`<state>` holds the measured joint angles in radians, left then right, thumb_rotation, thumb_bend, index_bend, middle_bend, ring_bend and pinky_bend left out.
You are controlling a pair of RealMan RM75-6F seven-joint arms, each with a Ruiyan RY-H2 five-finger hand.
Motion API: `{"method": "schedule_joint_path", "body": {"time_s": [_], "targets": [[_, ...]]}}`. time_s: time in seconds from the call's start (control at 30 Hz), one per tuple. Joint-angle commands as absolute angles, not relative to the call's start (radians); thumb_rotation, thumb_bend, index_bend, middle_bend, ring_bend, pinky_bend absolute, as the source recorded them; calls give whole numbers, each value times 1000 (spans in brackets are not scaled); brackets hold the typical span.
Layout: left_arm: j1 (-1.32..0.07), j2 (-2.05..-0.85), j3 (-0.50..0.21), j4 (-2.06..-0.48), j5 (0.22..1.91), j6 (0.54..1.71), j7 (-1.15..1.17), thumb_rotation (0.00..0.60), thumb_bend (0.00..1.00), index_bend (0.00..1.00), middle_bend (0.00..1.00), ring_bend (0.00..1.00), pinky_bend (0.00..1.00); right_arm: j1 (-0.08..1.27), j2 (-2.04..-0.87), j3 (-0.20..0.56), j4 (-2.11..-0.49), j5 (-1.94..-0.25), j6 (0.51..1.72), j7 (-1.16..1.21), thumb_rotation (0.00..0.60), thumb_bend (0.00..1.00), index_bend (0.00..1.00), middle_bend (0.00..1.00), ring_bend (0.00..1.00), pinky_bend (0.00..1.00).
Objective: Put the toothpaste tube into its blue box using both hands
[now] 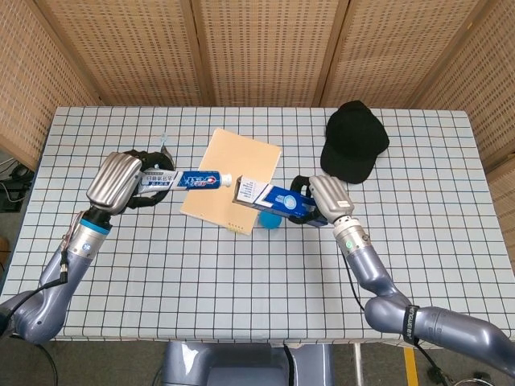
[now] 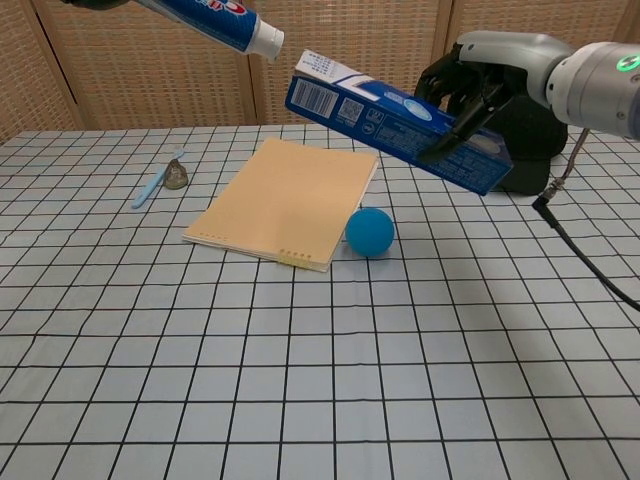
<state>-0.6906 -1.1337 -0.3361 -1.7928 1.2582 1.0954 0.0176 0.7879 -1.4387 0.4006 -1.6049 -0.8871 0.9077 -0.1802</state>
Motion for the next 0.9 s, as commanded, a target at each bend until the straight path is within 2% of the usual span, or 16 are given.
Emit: {"method": "schedule_joint_path", "body": {"time_s": [0.03,0.9], "targets": [[-696,-1143,-336,-1784,1244,1086,1,600,546,881,551,537,521,791,-1437,397,-1603,-885,909,-176,600,171,735,581,618,656],[-744,-1172,-331,-1771,1208,1026,-51,600,546,881,551,537,521,779,-1370,369,-1639,-908,870,-38,600,171,735,582,620,656]]}}
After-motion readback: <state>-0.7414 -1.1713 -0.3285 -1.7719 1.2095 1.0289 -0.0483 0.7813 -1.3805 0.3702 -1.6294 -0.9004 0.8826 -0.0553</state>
